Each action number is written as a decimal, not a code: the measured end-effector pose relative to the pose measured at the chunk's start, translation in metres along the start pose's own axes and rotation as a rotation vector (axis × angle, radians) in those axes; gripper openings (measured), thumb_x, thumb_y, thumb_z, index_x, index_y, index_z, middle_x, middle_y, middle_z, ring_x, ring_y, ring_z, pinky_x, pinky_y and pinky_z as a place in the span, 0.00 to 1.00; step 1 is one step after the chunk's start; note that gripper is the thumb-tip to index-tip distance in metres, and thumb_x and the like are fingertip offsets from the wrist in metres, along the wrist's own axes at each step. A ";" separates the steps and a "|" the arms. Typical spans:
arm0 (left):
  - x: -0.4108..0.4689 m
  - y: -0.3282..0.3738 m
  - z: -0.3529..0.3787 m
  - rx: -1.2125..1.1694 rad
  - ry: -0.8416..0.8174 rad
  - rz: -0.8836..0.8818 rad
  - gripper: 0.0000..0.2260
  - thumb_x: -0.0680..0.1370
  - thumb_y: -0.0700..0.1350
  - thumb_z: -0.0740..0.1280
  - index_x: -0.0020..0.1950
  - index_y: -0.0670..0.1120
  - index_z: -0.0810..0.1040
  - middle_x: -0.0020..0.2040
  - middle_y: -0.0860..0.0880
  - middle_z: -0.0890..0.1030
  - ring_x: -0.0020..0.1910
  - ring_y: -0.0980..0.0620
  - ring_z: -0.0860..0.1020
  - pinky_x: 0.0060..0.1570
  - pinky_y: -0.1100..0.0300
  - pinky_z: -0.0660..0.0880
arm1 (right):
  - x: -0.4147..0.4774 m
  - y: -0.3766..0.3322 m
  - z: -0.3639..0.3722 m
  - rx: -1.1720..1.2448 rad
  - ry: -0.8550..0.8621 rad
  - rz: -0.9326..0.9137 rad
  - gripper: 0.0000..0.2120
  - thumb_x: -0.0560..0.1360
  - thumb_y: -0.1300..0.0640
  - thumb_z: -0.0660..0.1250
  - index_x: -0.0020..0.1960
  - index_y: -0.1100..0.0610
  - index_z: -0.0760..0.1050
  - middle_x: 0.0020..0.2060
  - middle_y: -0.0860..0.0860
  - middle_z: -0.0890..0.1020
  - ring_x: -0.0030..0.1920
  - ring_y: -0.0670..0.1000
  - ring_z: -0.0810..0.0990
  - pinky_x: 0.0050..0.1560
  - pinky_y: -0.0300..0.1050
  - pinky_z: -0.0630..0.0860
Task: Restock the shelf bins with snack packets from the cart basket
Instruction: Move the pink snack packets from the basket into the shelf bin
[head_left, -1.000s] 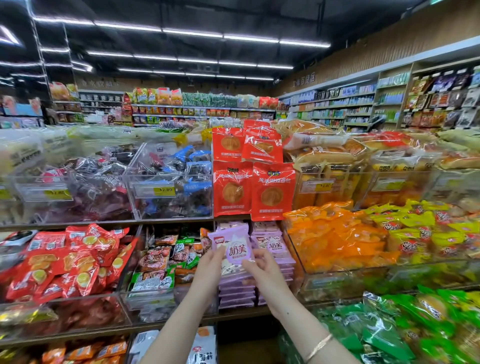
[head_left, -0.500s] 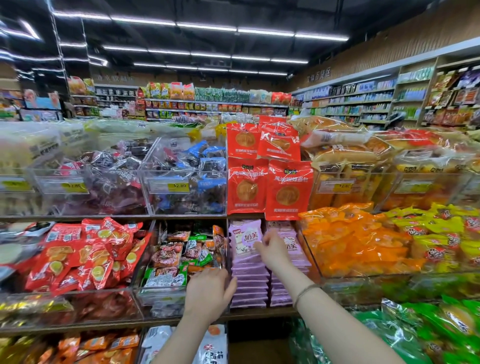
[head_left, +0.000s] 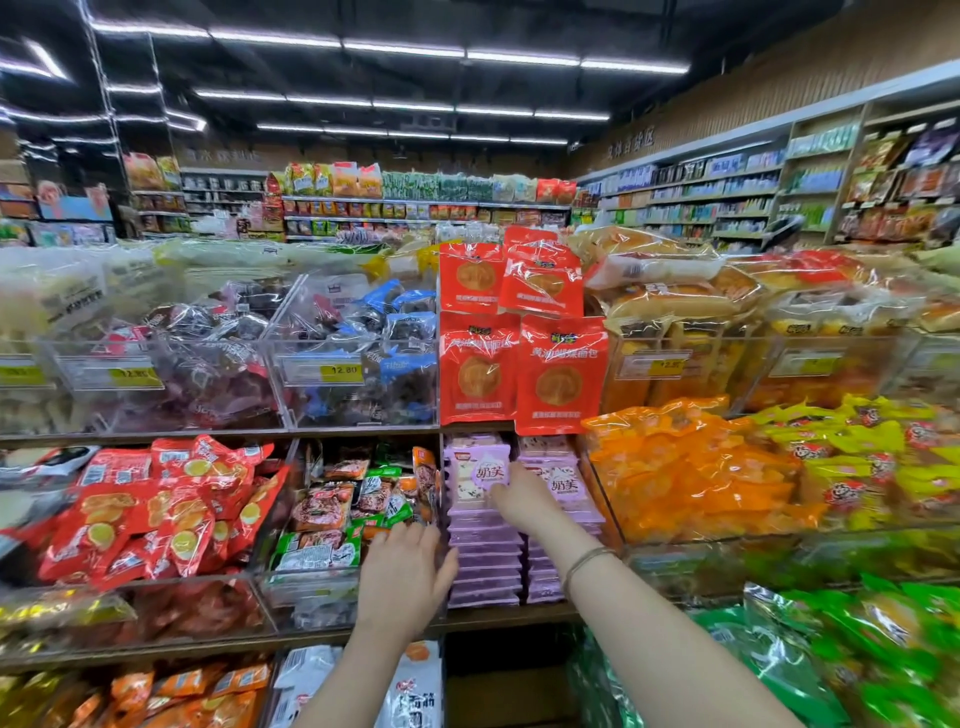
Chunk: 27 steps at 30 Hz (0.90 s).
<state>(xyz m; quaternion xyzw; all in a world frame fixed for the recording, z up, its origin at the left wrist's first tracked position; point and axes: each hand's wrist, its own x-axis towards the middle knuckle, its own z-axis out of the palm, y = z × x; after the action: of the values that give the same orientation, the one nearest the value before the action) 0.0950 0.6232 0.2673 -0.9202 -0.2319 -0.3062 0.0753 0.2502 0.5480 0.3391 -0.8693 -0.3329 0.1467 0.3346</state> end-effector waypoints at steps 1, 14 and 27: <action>-0.001 0.001 -0.001 -0.004 0.006 -0.004 0.15 0.75 0.57 0.58 0.36 0.49 0.75 0.32 0.53 0.74 0.33 0.51 0.74 0.34 0.57 0.71 | -0.003 0.000 -0.002 -0.026 0.027 -0.019 0.20 0.79 0.56 0.56 0.70 0.59 0.62 0.68 0.59 0.68 0.51 0.54 0.73 0.44 0.45 0.73; -0.129 0.096 0.013 -0.734 -0.114 -0.498 0.07 0.77 0.50 0.62 0.54 0.52 0.72 0.46 0.54 0.76 0.46 0.53 0.75 0.47 0.55 0.72 | -0.139 0.123 -0.001 0.320 0.072 -0.188 0.05 0.77 0.54 0.63 0.52 0.50 0.76 0.45 0.49 0.81 0.45 0.45 0.78 0.48 0.35 0.74; -0.357 0.175 -0.010 -0.756 -1.198 -0.633 0.06 0.81 0.45 0.61 0.49 0.45 0.76 0.40 0.51 0.73 0.41 0.57 0.73 0.36 0.69 0.67 | -0.378 0.339 0.099 0.185 -0.274 0.428 0.10 0.77 0.62 0.61 0.38 0.53 0.75 0.36 0.51 0.78 0.42 0.48 0.75 0.41 0.40 0.66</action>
<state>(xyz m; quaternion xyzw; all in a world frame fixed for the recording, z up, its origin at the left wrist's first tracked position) -0.0794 0.3301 0.0624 -0.7820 -0.3646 0.1783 -0.4731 0.0882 0.1524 0.0478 -0.8577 -0.1688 0.3601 0.3258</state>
